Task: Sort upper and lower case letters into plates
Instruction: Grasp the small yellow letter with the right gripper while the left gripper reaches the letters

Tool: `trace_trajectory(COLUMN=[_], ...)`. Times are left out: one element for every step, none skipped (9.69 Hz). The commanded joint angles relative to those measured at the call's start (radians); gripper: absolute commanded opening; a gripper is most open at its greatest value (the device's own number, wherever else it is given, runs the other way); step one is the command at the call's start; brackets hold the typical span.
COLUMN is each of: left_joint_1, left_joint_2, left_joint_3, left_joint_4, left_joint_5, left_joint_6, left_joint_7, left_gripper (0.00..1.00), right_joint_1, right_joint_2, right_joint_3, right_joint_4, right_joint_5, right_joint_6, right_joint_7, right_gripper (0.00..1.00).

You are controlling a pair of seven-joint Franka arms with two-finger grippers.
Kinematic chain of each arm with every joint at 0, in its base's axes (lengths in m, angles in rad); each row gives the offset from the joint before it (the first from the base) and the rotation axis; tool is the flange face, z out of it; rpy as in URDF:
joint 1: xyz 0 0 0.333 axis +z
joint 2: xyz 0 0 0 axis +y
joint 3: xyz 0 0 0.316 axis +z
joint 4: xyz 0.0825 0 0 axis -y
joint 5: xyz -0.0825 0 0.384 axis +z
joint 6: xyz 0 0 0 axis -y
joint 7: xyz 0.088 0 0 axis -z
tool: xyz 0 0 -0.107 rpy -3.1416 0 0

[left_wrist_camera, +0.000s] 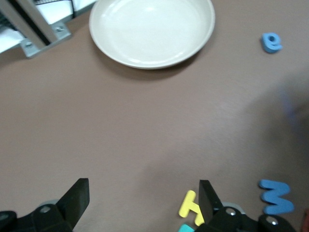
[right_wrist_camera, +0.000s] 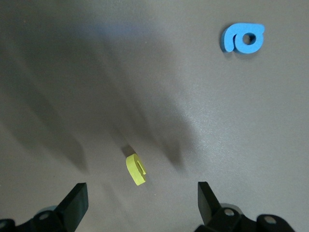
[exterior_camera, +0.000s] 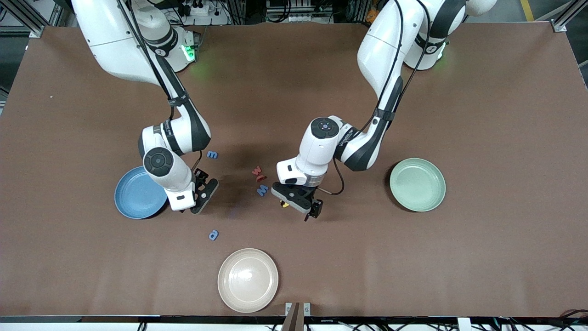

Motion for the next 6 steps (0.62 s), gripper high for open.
trace_trajectory(left_joint_1=[0.053,0.075,0.086,0.139,0.199,0.205], left_joint_2=[-0.002,0.001,-0.013,-0.013,-0.009,-0.012], left_joint_3=[-0.086,-0.116,-0.121,-0.152,-0.213,-0.226], left_joint_4=[-0.026,-0.037,-0.06,-0.057,-0.056,-0.057], left_joint_5=[0.015,0.018,0.015,0.011,0.017,0.008], left_joint_6=[-0.049,-0.057,-0.103,-0.143,-0.149,-0.149], left_joint_7=[0.093,0.154,0.262,0.368,0.447,0.475], left_gripper=[1.0,1.0,1.0,1.0,1.0,1.0], right_joint_1=[-0.002,-0.007,-0.011,-0.013,-0.011,-0.011], right_joint_2=[0.029,0.04,0.051,0.057,0.063,0.065], right_joint_3=[0.004,0.011,0.014,0.014,0.014,0.014], right_joint_4=[0.013,0.013,0.013,0.018,0.024,0.024], right_joint_5=[0.003,0.004,0.004,0.004,0.004,0.004], right_joint_6=[0.021,0.028,0.041,0.048,0.051,0.051], right_joint_7=[-0.021,-0.032,-0.034,-0.034,-0.034,-0.034], right_gripper=[1.0,1.0,1.0,1.0,1.0,1.0])
